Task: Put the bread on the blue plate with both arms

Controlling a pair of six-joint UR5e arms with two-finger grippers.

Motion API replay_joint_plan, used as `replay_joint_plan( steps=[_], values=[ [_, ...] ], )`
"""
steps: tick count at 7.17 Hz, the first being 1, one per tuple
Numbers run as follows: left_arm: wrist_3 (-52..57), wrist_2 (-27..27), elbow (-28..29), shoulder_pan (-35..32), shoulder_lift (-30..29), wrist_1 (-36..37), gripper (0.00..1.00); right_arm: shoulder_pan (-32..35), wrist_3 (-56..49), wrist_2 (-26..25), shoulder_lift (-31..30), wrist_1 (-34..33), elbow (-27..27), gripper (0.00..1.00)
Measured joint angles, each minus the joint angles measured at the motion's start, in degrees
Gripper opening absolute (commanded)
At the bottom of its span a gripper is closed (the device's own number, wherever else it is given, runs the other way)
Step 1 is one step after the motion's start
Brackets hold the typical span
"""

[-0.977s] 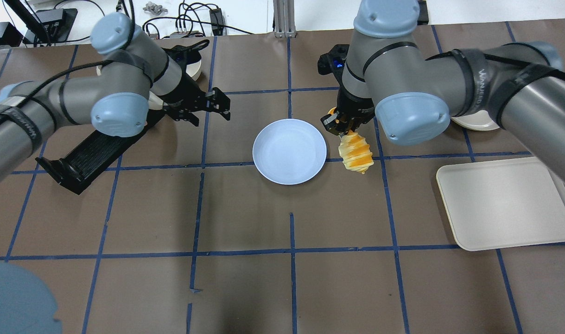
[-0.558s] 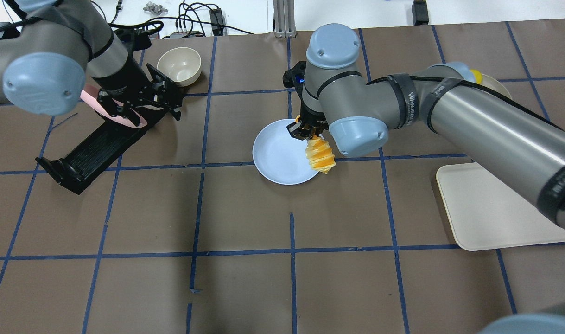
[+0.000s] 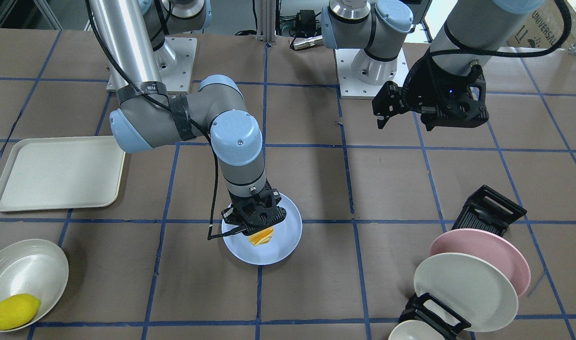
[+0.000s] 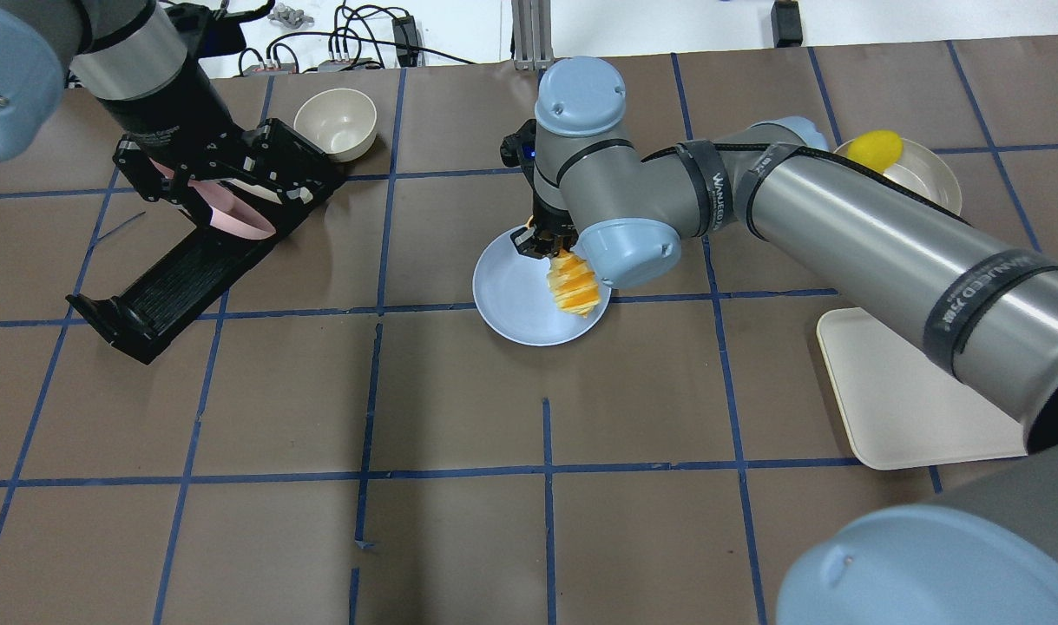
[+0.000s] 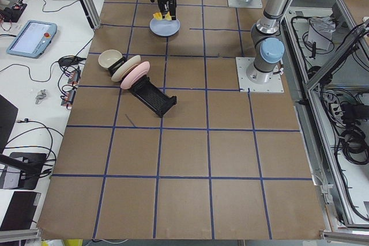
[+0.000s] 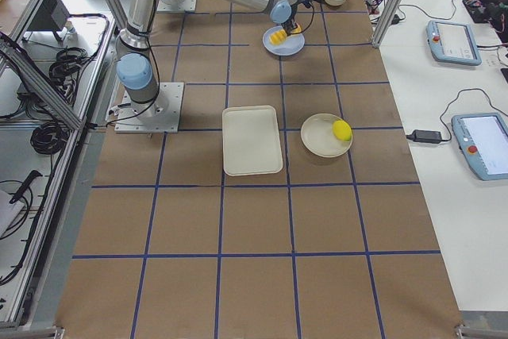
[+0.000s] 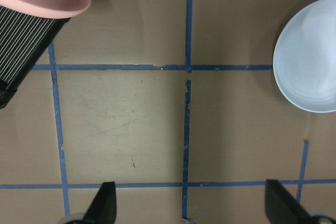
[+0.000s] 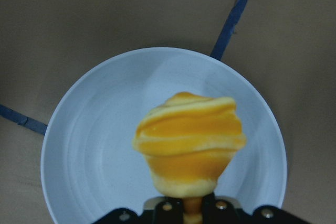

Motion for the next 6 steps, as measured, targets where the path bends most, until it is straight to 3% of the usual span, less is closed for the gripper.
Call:
replay_joint_plan(
  steps=[1, 2, 3, 6],
  values=[
    [-0.1, 0.16, 0.4, -0.36, 0.43, -0.48, 1.0, 0.24, 0.27, 0.01, 0.6, -0.52, -0.26, 0.04],
    [-0.25, 0.97, 0.9, -0.44, 0.68, -1.12, 1.0, 0.4, 0.39, 0.01, 1.14, -1.26, -0.32, 0.11],
    [-0.33, 2.55, 1.49, -0.35, 0.84, -1.82, 1.0, 0.53, 0.37, 0.04, 1.72, -1.93, -0.35, 0.99],
    [-0.58, 3.76, 2.41, 0.05, 0.73, -2.23, 1.0, 0.59, -1.45, 0.31, 2.56, -3.98, 0.23, 1.0]
  ],
)
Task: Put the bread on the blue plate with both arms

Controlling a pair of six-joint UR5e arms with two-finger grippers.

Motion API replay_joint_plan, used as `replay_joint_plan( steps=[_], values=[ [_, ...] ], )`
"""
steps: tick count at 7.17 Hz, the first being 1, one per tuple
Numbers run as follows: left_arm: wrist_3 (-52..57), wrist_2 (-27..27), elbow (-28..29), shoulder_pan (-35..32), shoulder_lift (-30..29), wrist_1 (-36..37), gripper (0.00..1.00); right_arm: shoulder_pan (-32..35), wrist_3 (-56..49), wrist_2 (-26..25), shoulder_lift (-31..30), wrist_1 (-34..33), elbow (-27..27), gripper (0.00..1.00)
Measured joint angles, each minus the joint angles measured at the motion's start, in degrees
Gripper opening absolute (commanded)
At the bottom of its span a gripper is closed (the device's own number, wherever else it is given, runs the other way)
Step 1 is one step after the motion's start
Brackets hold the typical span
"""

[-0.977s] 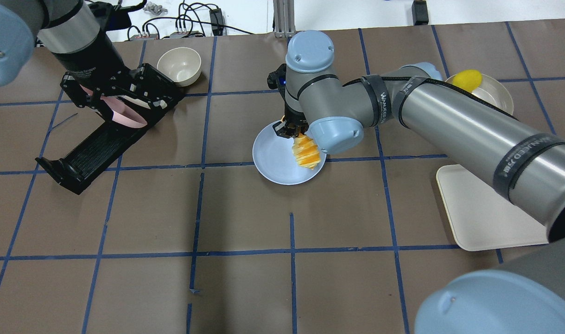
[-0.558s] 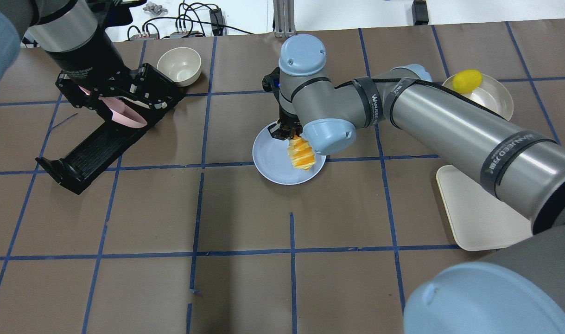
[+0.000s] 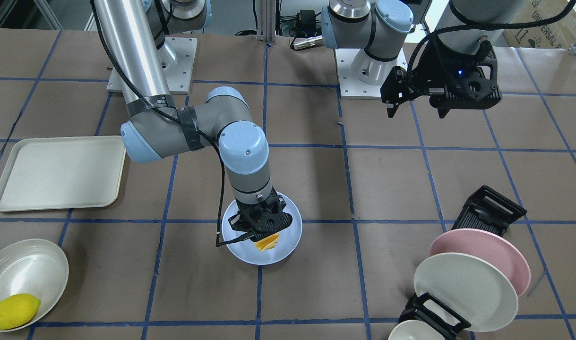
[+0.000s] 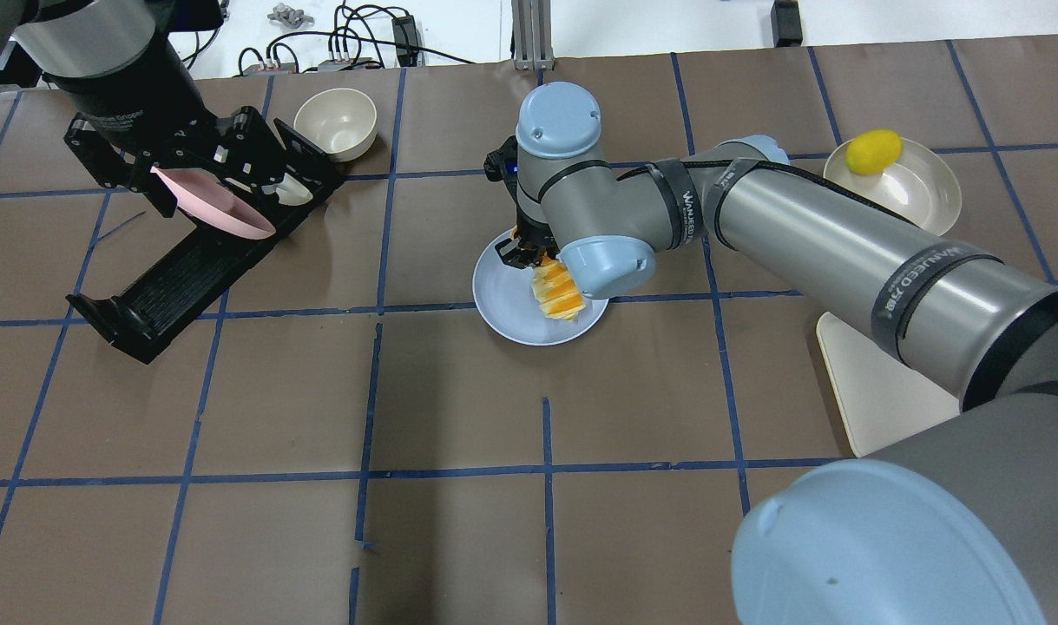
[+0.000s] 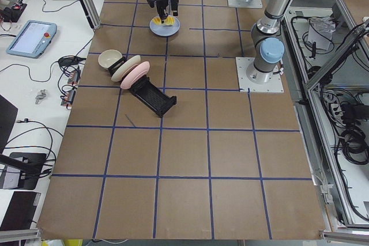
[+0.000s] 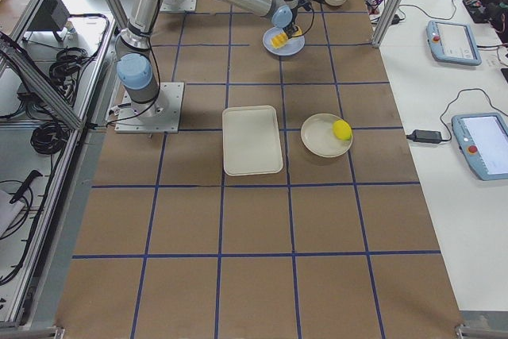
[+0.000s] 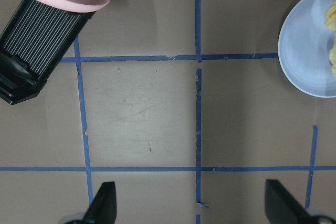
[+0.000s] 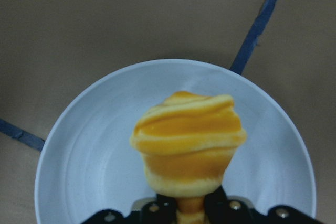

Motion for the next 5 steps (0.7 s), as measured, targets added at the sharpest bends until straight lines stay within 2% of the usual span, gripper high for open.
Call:
replay_joint_plan(
  steps=[5],
  values=[
    [-0.07, -1.0, 0.04, 0.13, 0.13, 0.07, 1.0, -0.41, -0.51, -0.4, -1.11, 2.52, -0.91, 1.0]
  ],
)
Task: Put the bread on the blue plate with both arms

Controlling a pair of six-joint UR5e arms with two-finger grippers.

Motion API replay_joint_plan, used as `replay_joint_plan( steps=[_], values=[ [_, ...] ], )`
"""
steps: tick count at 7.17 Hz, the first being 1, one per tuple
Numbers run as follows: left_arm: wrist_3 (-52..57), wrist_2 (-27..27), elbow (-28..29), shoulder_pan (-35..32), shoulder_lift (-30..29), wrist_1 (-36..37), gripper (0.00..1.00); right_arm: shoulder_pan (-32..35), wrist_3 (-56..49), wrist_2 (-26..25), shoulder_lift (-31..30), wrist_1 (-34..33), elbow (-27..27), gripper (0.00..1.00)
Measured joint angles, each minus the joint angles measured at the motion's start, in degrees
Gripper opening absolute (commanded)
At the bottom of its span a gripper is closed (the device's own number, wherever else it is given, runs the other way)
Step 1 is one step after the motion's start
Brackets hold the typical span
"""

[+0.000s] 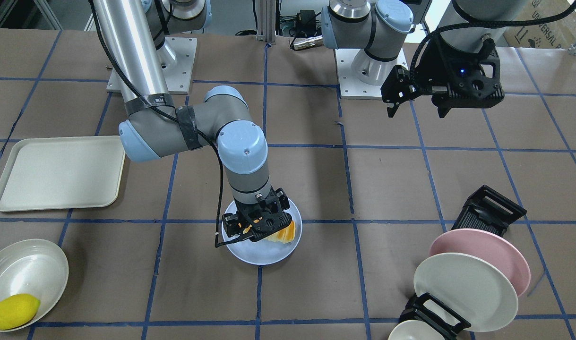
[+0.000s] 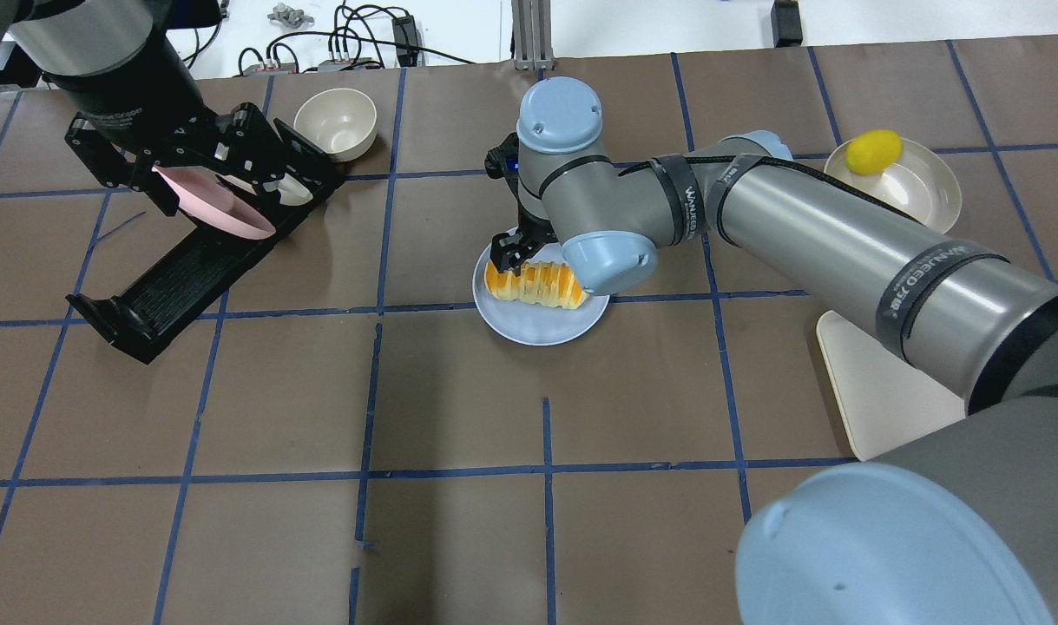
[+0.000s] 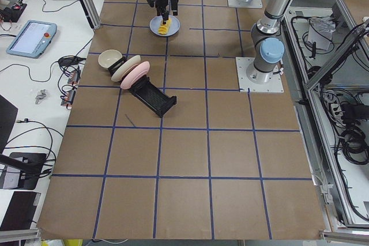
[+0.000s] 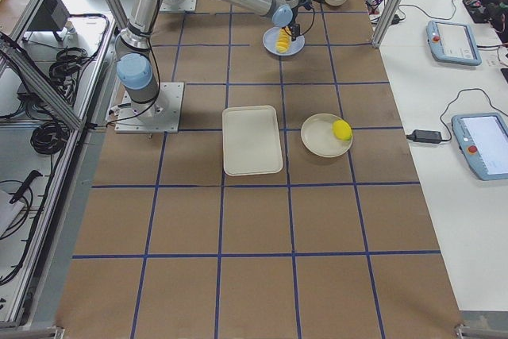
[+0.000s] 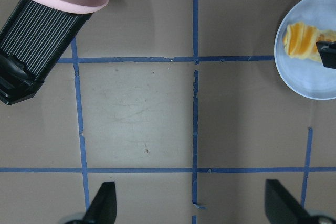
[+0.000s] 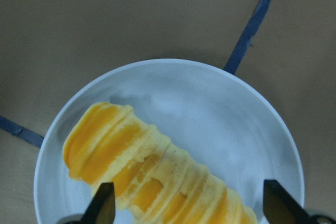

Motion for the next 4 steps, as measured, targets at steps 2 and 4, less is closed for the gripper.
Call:
replay_joint_plan(
  steps=[2, 4],
  values=[
    [0.0, -0.14, -0.08, 0.0, 0.02, -0.04, 1.0, -1.82, 0.43, 0.17, -3.85, 8.3, -3.02, 1.0],
    [0.0, -0.19, -0.15, 0.0, 0.02, -0.07, 1.0, -7.92, 0.29, 3.28, -6.54, 13.21, -6.95, 1.0]
  ],
)
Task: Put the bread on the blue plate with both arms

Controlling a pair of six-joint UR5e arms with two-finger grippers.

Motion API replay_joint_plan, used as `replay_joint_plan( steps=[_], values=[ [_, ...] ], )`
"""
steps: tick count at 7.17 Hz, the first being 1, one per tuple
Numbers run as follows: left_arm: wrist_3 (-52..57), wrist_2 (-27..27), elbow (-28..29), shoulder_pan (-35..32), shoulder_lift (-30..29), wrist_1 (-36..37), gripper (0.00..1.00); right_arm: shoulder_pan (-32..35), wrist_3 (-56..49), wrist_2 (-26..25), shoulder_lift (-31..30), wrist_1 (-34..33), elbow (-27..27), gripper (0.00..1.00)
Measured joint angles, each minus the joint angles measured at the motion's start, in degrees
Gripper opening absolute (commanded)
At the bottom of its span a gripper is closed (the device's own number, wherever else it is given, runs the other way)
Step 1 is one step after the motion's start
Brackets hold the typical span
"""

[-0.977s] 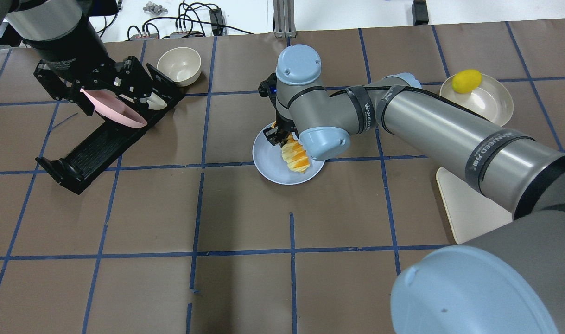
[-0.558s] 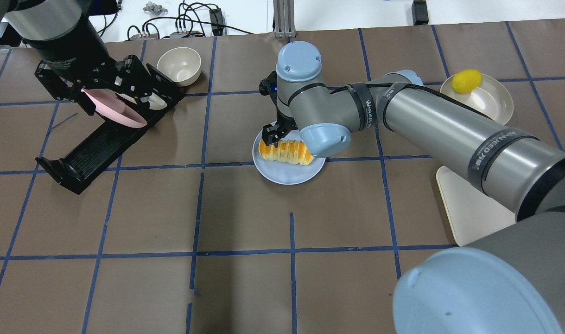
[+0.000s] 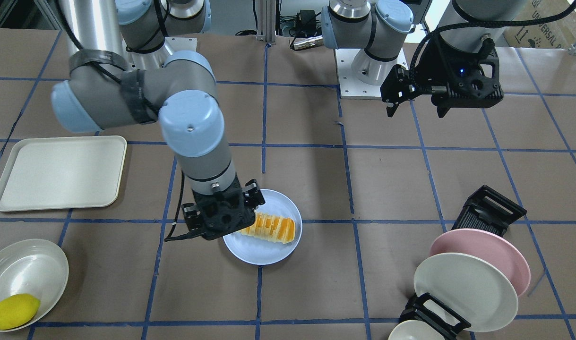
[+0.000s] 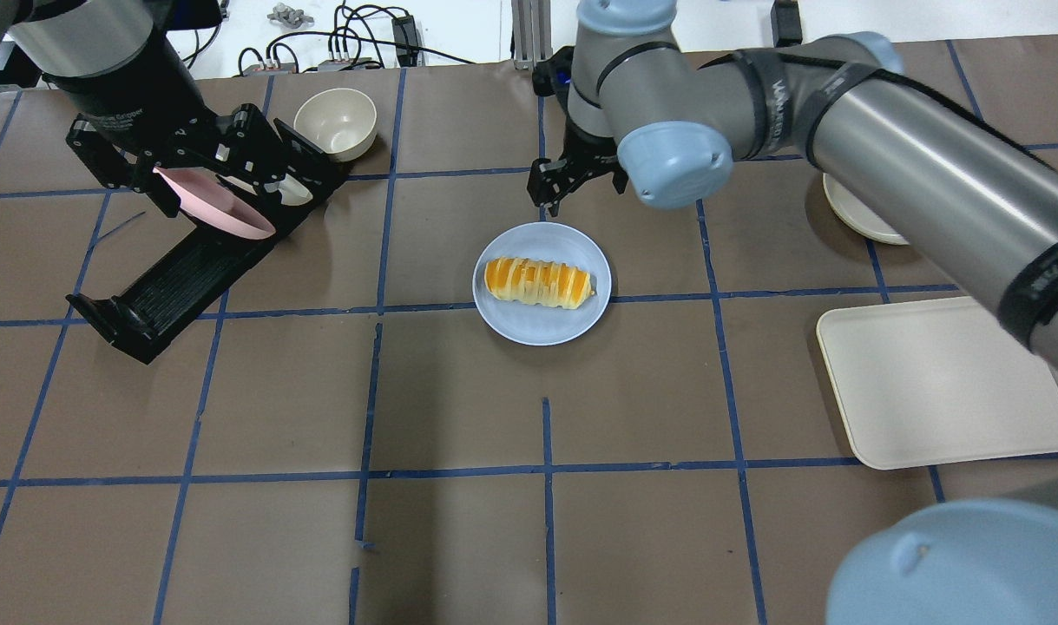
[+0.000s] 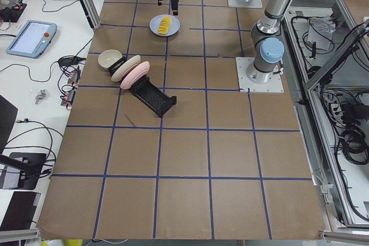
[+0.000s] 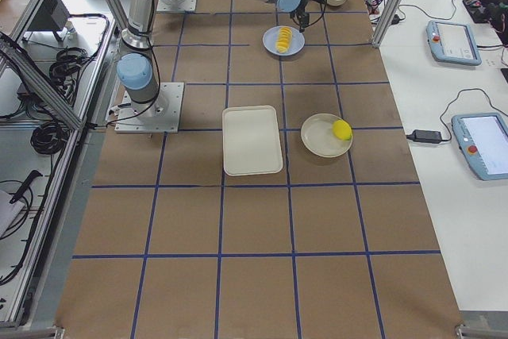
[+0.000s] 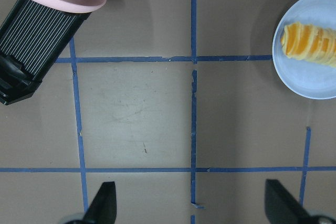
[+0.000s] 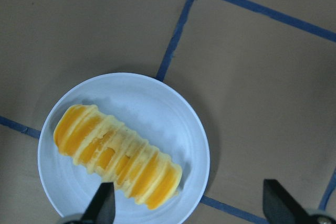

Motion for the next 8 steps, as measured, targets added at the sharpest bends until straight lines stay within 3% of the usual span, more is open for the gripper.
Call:
replay_joint_plan(
  steps=[1, 5, 8],
  values=[
    [0.0, 0.0, -0.03, -0.02, 0.0, 0.0, 1.0, -4.02, 0.14, 2.28, -1.91, 1.7, -1.19, 1.0],
    [0.0, -0.01, -0.19, -0.09, 0.0, 0.0, 1.0, -12.06, -0.19, -2.06, -12.53, 12.4, 0.16, 1.0],
    [-0.02, -0.01, -0.37, -0.09, 0.02, 0.0, 1.0, -12.75, -0.19, -2.61, -24.81, 17.05, 12.81, 1.0]
  ],
)
